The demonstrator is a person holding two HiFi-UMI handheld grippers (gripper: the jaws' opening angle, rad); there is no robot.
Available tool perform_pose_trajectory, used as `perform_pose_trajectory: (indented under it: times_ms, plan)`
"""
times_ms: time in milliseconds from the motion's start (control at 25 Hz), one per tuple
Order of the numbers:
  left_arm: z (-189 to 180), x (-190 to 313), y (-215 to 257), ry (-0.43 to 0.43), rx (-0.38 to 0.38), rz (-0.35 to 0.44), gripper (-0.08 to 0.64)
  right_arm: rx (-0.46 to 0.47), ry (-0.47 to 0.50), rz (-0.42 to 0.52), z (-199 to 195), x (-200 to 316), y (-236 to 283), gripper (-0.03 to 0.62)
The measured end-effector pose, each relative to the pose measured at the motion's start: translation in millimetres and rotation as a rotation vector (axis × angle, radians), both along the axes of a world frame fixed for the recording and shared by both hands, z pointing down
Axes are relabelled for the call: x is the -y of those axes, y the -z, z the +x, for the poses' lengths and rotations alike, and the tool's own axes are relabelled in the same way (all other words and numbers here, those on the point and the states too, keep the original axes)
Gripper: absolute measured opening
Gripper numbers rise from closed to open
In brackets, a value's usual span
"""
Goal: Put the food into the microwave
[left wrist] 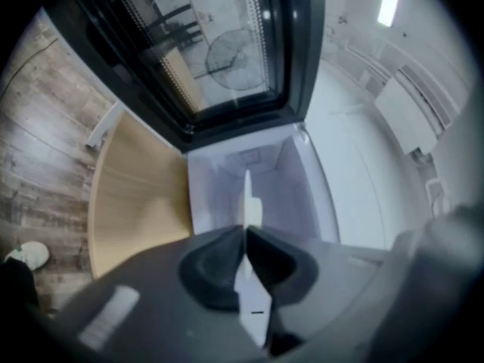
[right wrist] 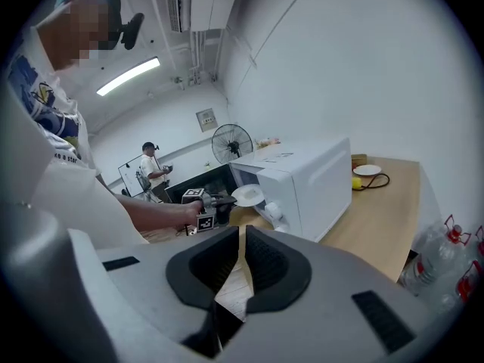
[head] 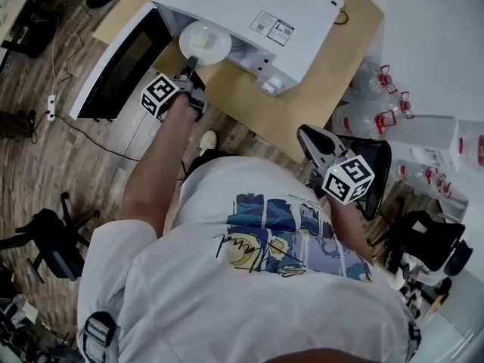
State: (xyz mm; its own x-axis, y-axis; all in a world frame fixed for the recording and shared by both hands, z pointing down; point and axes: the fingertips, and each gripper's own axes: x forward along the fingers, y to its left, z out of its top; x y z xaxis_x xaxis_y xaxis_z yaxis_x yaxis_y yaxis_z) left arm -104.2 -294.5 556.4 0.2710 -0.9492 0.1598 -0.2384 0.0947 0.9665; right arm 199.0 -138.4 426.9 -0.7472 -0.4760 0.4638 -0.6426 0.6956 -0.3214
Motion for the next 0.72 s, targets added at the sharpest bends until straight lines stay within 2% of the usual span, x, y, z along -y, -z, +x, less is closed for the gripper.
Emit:
perform_pose_trajectory:
  times_ms: [320,720]
  plan:
    - [-6.8,51.8,-24.8,-0.062,-0.016,-0.038,0.017,-0.027,-0.074,-0.015,-24.4,15.6,-4.3,0.026]
    - [-4.0,84.3,-42.1,-0.148,-0.03,-0.076,0.017,-0.04,-0.182,-0.028,-41.7,19.3,-6.9,0.025]
